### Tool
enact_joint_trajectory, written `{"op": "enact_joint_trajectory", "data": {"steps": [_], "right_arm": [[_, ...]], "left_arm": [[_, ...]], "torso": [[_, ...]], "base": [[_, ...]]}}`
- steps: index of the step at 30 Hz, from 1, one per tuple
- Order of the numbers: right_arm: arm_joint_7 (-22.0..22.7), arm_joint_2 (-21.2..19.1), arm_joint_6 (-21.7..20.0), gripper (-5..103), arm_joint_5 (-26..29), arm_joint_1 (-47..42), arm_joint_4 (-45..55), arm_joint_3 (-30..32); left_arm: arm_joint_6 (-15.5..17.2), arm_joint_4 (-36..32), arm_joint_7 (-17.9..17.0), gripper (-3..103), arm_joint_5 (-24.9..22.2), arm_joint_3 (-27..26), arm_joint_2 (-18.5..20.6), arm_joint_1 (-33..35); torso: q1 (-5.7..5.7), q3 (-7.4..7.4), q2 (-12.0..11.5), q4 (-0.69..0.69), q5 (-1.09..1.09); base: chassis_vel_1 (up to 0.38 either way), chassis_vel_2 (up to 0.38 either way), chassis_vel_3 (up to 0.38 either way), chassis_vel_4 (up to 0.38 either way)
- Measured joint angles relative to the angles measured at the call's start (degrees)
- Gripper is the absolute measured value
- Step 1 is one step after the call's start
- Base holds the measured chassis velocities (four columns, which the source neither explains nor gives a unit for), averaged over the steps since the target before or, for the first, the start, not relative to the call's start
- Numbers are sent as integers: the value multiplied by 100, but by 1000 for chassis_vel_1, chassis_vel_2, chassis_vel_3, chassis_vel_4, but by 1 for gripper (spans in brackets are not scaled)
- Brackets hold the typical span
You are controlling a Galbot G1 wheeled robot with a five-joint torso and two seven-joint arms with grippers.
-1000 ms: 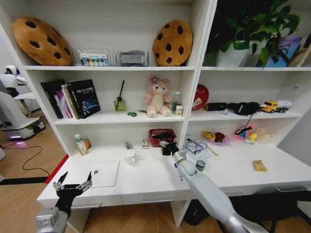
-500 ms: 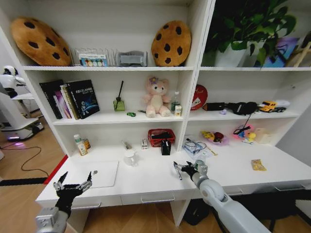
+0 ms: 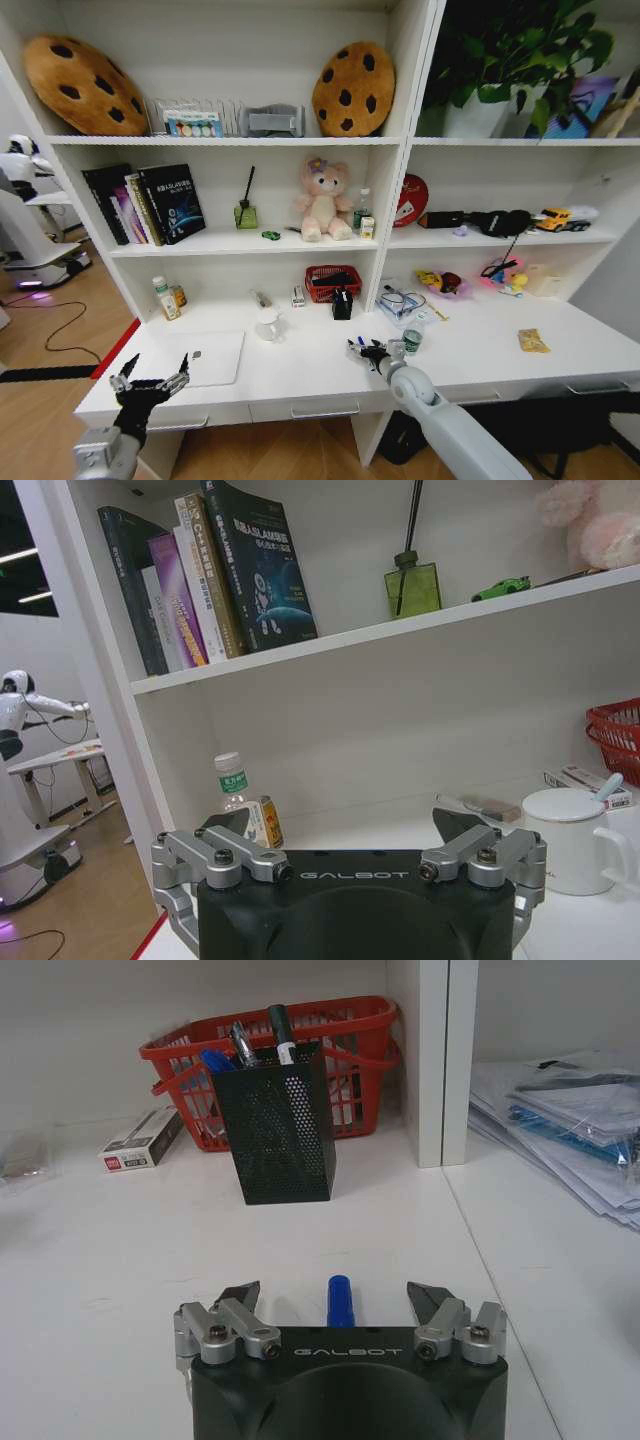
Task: Organize the objects on the table.
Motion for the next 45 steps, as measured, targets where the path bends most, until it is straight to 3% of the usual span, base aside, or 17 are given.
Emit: {"op": "enact_joint_trajectory", "data": {"steps": [2,4,5,9,16,21,28,36,37,38,39,40,41,42,44,45], "right_arm": [[-32,19,47,73,-18,75,-74,-62],[-41,27,57,73,-21,90,-91,-78],[-44,42,71,62,-25,111,-114,-103],[-44,47,75,57,-31,120,-123,-127],[-19,31,117,24,-39,53,-115,-131],[4,26,171,10,-51,-4,-89,-130],[-60,5,334,7,-151,28,-67,-146],[-500,-91,1170,6,-765,364,198,-82],[-624,-98,1420,6,-936,469,188,-89],[-798,-75,1957,3,-1247,680,3,-136],[-798,-75,1957,3,-1247,680,3,-136],[-884,-22,2370,1,-1485,858,-219,-193],[-951,139,3116,1,-1798,1215,-671,-324],[-951,139,3116,1,-1798,1215,-671,-324],[-957,398,3733,0,-1929,1635,-1133,-473],[-957,398,3733,0,-1929,1635,-1133,-473]], "left_arm": [[0,0,0,100,0,0,0,0],[0,0,0,100,0,0,0,0],[0,0,0,100,0,0,0,0],[0,0,0,100,0,0,0,0],[0,0,0,100,0,0,0,0],[1,0,0,100,0,0,0,0],[1,0,0,100,0,0,0,0],[1,0,0,100,0,0,0,0],[1,0,0,100,0,0,0,0],[1,0,0,100,0,0,0,0],[1,0,0,100,0,0,0,0],[1,0,0,100,0,0,0,0],[1,0,1,100,0,1,0,0],[1,0,1,100,0,1,0,0],[1,0,0,100,0,0,0,0],[1,0,0,100,0,0,0,0]], "torso": [[0,0,0,0,0],[0,0,0,0,0],[0,0,0,0,0],[0,0,0,0,0],[0,0,0,0,0],[0,-1,1,1,-2],[0,1,0,0,3],[0,1,0,0,0],[0,1,0,0,0],[0,0,1,0,-1],[0,0,1,0,-1],[-1,0,0,-1,-1],[0,0,0,-2,0],[0,0,0,-2,0],[1,1,0,5,0],[1,1,0,5,0]], "base": [[0,0,0,0],[0,0,0,0],[0,0,0,0],[0,0,0,0],[0,0,0,0],[0,0,0,0],[0,0,0,0],[0,0,0,0],[0,0,0,0],[0,0,0,0],[0,0,0,0],[0,0,0,0],[0,0,0,0],[0,0,0,0],[0,0,0,0],[0,0,0,0]]}}
